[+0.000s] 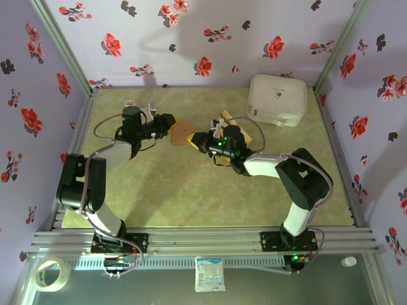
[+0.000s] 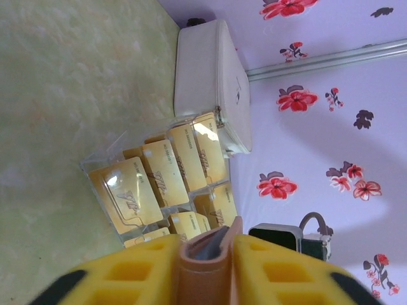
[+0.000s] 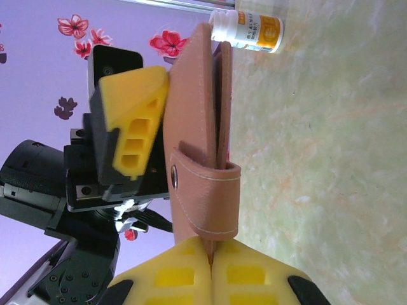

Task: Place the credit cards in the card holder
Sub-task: Pass the card holder, then open the button on the card holder.

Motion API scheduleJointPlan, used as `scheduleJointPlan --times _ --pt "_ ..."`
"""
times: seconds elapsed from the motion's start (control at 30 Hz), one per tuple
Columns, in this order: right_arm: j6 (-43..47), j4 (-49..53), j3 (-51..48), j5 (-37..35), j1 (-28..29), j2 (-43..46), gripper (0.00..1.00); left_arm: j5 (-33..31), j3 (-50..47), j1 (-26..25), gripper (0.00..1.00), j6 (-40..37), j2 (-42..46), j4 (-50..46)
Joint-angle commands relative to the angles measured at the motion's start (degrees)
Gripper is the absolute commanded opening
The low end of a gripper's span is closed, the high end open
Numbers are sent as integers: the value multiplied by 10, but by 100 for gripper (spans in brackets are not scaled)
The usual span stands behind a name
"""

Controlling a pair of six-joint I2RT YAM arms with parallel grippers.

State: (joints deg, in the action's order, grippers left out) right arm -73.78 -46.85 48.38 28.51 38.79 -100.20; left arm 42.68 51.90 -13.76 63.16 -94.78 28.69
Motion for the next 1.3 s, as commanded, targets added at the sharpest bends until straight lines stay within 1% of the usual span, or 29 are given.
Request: scheduleJointPlan --times 0.0,0.03,0.07,0.13,0.17,0.23,0.3,0.37,0.43,0.47,0.6,0.77,0.93,1.27 --pt "-5 -23 12 -2 4 -2 0 16 -4 -7 15 0 0 21" --pt "-4 -21 12 -2 4 -1 2 16 -4 -8 11 0 1 22" --pt "-3 -19 11 -3 4 0 9 16 -4 -8 7 0 1 22" --pt "7 -5 9 -3 4 8 26 16 -3 -8 1 -2 4 21" --pt "18 12 8 -3 2 17 33 16 -3 -8 0 -7 5 17" --pt "53 69 3 -12 -1 42 43 16 2 -9 0 -29 13 -7" --pt "113 168 4 -37 -5 85 49 13 5 -9 0 -54 25 -36" --pt "188 301 21 -85 -5 124 56 3 6 -9 0 -76 36 -66" --pt "264 444 61 -139 -2 150 60 -6 6 -12 0 -92 47 -85" --pt "295 491 80 -163 1 156 62 -13 4 -14 0 -97 51 -92" --pt "351 594 142 -217 14 147 66 -38 2 -28 0 -111 63 -107" --pt "385 642 216 -264 54 100 68 -71 -7 -40 0 -99 77 -104" --pt "396 651 266 -282 79 55 68 -88 -14 -44 0 -85 91 -101" --pt "398 642 320 -285 86 -3 68 -93 -20 -51 0 -82 95 -101"
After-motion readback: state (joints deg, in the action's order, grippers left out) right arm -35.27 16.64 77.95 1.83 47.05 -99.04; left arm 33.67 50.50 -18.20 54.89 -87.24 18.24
